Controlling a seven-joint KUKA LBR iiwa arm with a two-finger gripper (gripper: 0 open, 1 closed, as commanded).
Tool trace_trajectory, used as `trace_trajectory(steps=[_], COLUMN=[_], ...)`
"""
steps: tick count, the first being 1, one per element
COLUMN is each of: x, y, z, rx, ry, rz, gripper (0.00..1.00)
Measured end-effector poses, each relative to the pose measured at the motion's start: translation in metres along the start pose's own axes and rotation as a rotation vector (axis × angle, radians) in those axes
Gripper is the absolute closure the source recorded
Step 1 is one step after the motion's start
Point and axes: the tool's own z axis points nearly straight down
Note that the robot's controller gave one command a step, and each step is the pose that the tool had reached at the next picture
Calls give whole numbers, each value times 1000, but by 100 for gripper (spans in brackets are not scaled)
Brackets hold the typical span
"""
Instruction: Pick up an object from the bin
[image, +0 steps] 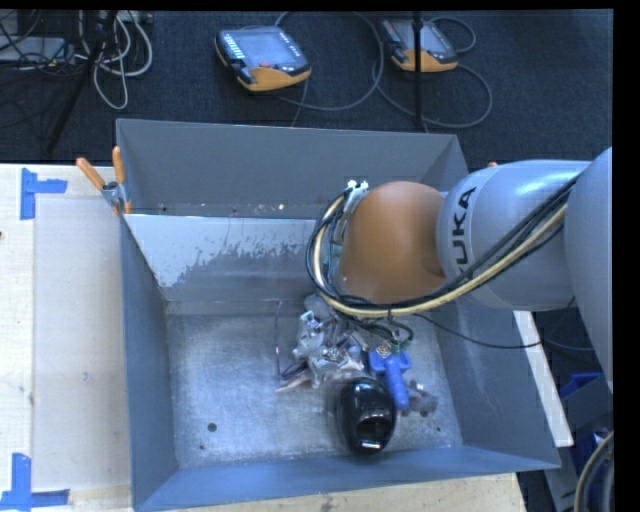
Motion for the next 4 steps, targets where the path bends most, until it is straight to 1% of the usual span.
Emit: trace_trajectory(steps=[4], x=[1], y=[0], z=[0], rx=[1], ry=[-4], rz=[3], gripper=[100])
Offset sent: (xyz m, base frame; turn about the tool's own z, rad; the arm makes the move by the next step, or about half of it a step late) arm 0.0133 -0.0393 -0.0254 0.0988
